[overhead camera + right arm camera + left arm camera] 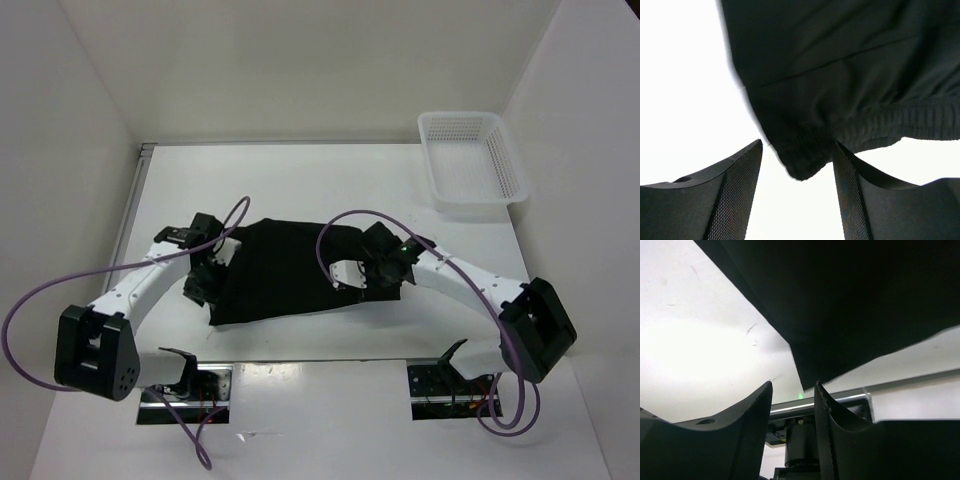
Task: Fold and stack the shorts
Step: Fold the shorts
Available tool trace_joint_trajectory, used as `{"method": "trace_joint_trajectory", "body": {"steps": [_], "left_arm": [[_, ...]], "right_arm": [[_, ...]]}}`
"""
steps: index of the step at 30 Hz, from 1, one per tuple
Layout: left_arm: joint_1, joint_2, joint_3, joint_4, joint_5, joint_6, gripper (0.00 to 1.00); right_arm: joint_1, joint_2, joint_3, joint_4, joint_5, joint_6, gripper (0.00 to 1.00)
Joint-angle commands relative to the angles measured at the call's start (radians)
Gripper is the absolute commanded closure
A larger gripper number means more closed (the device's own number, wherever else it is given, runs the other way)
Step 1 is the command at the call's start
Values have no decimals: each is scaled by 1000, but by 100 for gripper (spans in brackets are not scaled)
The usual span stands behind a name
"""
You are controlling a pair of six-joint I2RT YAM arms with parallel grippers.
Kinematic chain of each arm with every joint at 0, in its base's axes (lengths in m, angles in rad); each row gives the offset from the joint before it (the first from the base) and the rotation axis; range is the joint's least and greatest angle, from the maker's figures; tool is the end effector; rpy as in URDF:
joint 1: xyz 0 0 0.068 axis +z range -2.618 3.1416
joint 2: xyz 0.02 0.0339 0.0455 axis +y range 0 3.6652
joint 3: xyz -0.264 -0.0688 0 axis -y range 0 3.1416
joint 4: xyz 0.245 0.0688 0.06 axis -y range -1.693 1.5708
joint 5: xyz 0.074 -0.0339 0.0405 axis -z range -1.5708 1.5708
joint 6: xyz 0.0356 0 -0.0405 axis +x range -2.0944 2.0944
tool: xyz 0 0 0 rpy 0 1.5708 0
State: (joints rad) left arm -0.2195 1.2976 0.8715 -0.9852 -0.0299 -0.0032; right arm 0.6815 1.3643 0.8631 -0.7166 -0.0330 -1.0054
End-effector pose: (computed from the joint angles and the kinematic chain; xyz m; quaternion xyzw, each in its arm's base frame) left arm 0.2092 -0.0456 0.2129 0.1064 0.9910 0.0060 0.0808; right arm 0.1914 0.1568 0.2040 -0.7372 0.6523 -0.0123 0.1759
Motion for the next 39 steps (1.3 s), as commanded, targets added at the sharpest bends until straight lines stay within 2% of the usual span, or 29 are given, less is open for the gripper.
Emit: {"method": "trace_joint_trajectory", "body": {"steps": [1,4,6,8,12,14,20,25,27,28,30,31,32,33,35,36,39], "left_arm": [[-4,-67,75,-53,94,3,53],[14,-64,110,0,79,3,49],[25,-22,110,48,56,3,49],[25,43,121,134,31,3,49],[34,192,199,220,42,3,49],[34,271,224,252,32,3,49],[34,348,170,365,-10,3,49],[43,428,162,411,-4,3,49],[43,437,181,411,31,3,49],[52,437,201,411,44,3,49],[52,410,222,411,83,3,49],[52,401,234,411,99,3,49],[61,390,245,389,117,3,48],[62,369,256,388,133,3,48],[72,335,247,376,145,3,48],[72,335,227,376,136,3,48],[92,322,212,366,98,3,46]], "right_arm": [[12,-73,115,-173,-126,-35,37],[21,-163,214,-160,-243,23,33],[73,-192,223,-77,-226,107,37],[99,-150,223,72,-205,209,46],[112,35,222,198,-148,334,57],[112,73,170,268,-114,367,63],[79,130,67,358,-53,536,62],[41,188,97,368,5,642,56],[-6,202,207,301,31,700,53],[-66,216,318,264,9,785,51],[-137,226,425,145,-77,900,49],[-169,216,495,110,-99,1033,47],[-212,205,511,80,-152,1089,44],[-223,190,511,34,-171,1137,33],[-223,148,463,22,-191,1232,25],[-223,134,394,35,-191,1249,16],[-243,125,277,48,-183,1318,12]]}}
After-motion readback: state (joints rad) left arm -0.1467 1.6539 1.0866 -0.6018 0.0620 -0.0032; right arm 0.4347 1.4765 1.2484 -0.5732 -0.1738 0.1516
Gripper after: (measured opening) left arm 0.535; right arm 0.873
